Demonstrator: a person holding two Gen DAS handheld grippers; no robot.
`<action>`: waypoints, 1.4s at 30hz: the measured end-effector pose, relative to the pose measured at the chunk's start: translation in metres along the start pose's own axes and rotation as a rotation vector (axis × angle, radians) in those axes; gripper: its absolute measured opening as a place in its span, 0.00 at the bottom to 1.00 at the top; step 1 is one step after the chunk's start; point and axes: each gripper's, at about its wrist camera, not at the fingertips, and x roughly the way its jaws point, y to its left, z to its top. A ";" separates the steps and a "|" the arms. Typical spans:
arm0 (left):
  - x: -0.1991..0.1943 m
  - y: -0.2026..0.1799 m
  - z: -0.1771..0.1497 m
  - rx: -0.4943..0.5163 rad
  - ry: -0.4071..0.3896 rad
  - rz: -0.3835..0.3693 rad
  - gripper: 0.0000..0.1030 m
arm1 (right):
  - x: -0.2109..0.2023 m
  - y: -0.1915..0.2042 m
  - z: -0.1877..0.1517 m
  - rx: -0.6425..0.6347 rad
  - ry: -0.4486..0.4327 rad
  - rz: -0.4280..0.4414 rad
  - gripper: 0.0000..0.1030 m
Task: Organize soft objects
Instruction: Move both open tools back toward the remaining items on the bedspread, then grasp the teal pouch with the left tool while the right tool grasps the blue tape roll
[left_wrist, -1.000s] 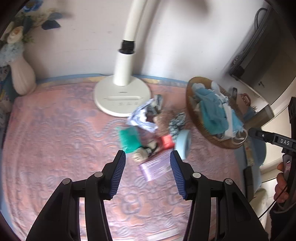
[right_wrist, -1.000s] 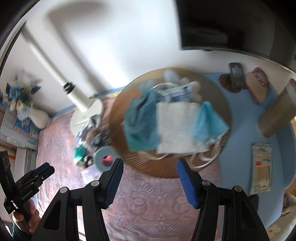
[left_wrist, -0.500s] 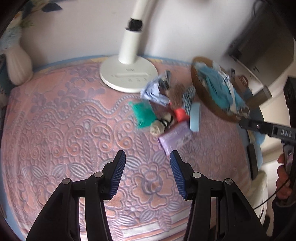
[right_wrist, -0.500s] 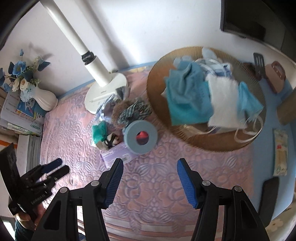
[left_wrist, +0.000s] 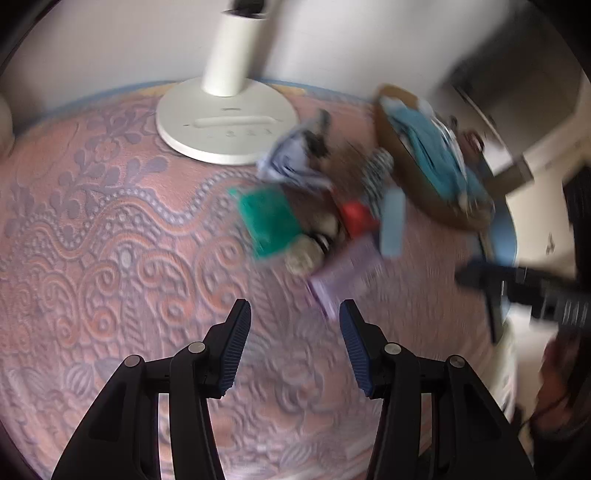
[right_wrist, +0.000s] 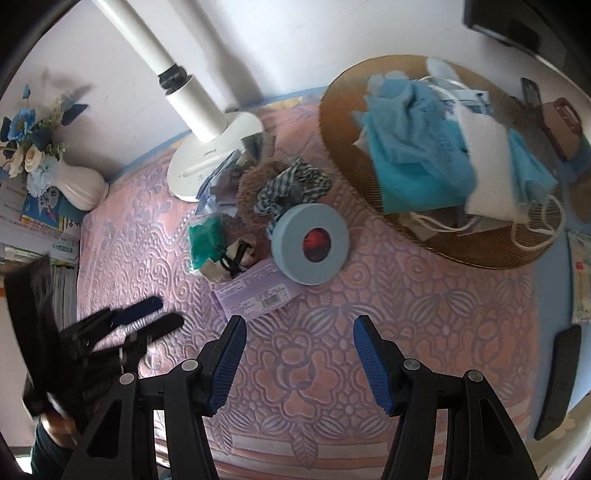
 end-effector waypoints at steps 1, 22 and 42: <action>0.002 0.005 0.005 -0.030 -0.006 -0.003 0.46 | 0.004 0.002 0.002 -0.007 0.007 0.014 0.57; 0.065 -0.009 0.055 -0.066 0.049 0.125 0.44 | 0.041 0.000 0.035 -0.087 0.031 0.090 0.50; 0.016 0.007 0.026 -0.072 -0.025 0.126 0.33 | 0.036 -0.007 0.027 -0.128 -0.041 0.072 0.22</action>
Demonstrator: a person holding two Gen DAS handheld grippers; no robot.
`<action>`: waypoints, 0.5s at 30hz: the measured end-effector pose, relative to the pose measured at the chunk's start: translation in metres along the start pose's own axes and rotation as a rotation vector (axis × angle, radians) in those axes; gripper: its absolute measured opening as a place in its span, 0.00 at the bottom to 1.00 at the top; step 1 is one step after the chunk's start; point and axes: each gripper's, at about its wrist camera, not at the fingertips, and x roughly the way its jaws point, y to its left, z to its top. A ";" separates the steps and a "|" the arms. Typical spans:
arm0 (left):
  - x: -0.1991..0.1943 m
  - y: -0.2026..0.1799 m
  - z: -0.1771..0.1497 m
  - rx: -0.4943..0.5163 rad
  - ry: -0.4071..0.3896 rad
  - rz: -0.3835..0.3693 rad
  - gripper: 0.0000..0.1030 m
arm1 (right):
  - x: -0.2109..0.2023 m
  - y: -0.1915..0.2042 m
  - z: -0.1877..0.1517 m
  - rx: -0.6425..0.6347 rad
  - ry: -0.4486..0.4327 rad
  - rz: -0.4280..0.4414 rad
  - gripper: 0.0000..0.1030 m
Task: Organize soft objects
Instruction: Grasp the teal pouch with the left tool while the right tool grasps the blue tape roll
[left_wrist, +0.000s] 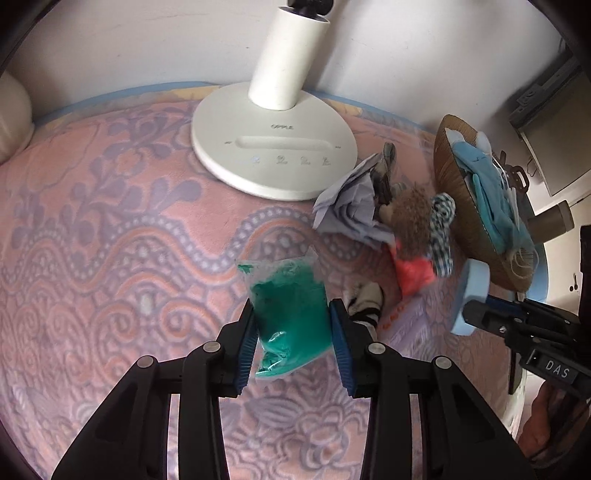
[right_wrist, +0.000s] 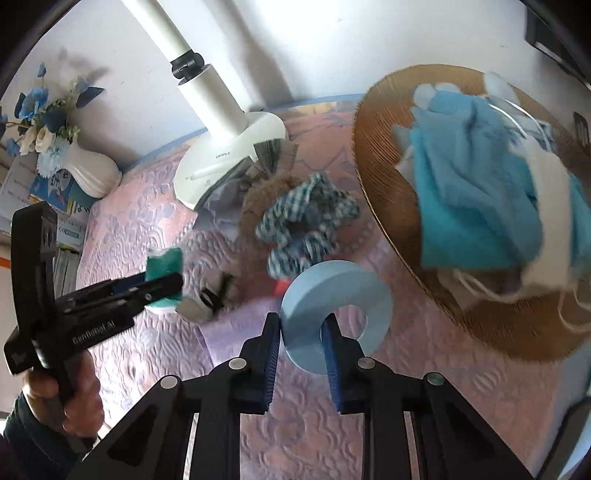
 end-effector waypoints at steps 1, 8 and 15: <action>-0.003 0.001 -0.003 0.001 0.004 -0.005 0.33 | -0.003 0.000 -0.005 0.000 0.010 -0.004 0.22; -0.009 0.006 -0.027 0.020 0.019 -0.012 0.33 | -0.005 0.006 -0.044 -0.116 0.079 -0.192 0.22; -0.008 0.014 -0.044 0.022 0.048 0.018 0.34 | 0.003 -0.004 -0.056 -0.061 0.114 -0.173 0.23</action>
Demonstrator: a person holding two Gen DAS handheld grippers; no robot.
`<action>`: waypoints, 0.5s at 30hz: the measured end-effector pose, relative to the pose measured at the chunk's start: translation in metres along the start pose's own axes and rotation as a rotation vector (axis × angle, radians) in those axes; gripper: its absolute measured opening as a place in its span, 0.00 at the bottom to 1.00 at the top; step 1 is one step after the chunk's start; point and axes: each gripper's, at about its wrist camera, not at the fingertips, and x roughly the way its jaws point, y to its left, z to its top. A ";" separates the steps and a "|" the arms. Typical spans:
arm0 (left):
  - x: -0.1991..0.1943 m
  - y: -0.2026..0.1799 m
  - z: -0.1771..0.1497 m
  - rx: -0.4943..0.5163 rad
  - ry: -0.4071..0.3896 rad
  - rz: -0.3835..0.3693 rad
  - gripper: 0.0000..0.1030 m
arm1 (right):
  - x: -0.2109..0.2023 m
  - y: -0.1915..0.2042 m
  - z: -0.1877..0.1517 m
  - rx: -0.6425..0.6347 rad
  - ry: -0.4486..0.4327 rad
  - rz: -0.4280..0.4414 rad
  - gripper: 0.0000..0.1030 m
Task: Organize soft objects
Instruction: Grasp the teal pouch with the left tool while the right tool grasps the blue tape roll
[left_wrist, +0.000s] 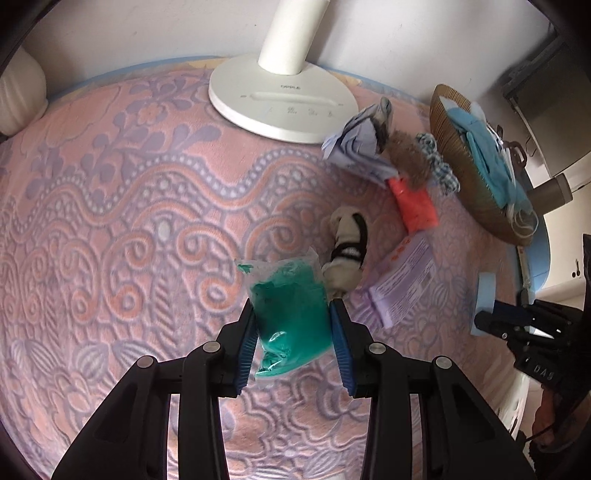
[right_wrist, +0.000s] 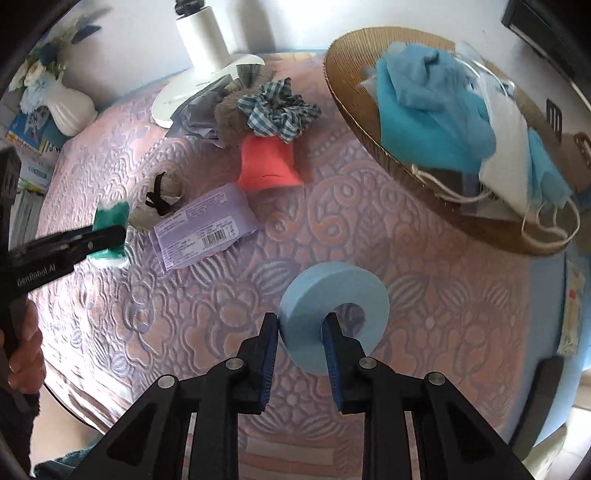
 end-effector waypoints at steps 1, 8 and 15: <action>-0.001 0.000 -0.002 0.002 0.000 0.004 0.34 | -0.001 -0.002 -0.001 0.011 0.000 0.004 0.25; -0.008 0.016 -0.018 -0.012 0.015 0.003 0.35 | -0.032 -0.014 -0.022 -0.006 -0.072 0.019 0.52; -0.009 0.019 -0.032 -0.007 0.029 -0.003 0.35 | -0.022 -0.042 -0.026 0.095 -0.060 0.041 0.61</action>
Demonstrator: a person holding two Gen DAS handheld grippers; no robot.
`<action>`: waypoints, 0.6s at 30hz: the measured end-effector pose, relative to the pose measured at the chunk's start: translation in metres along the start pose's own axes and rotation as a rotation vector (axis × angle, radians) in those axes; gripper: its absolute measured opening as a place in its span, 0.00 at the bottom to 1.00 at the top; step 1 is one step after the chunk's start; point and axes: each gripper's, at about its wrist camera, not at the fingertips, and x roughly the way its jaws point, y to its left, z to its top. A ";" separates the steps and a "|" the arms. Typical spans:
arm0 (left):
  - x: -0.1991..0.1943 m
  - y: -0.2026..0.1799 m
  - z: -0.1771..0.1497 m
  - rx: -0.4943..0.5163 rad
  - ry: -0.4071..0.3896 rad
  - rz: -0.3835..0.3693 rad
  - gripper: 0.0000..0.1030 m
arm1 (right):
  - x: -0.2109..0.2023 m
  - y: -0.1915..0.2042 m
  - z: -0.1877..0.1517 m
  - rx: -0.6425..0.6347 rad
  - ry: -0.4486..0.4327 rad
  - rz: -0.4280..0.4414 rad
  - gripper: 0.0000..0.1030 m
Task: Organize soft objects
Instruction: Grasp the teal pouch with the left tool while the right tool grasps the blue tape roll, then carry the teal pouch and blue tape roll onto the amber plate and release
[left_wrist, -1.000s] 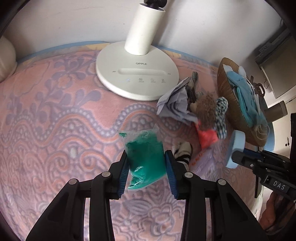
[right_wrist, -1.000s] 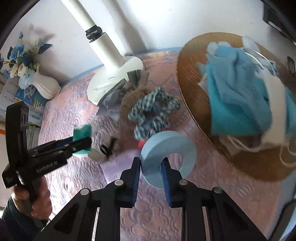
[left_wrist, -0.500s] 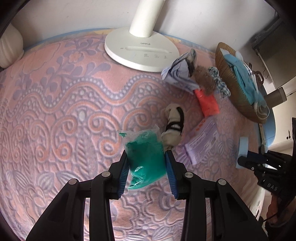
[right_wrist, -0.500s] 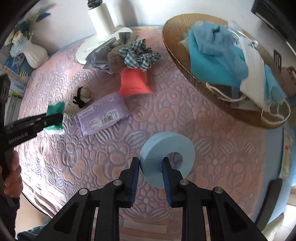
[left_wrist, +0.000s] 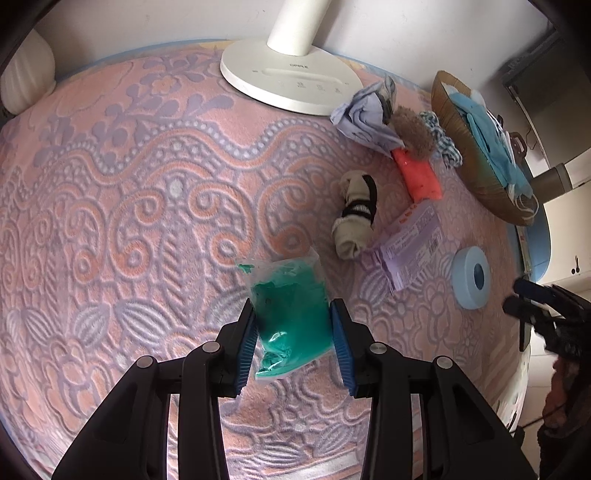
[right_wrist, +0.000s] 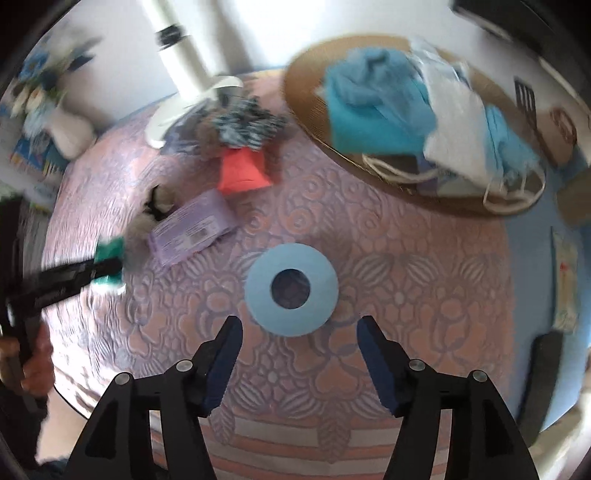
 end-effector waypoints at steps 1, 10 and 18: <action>0.000 -0.001 -0.001 0.005 0.001 0.003 0.35 | 0.005 -0.001 0.002 0.023 0.002 0.011 0.61; -0.001 -0.021 -0.008 0.044 0.008 0.014 0.35 | 0.032 -0.025 0.017 0.151 0.025 0.058 0.51; -0.001 -0.038 -0.002 0.048 0.000 0.010 0.35 | 0.040 -0.025 0.022 0.157 0.035 0.033 0.21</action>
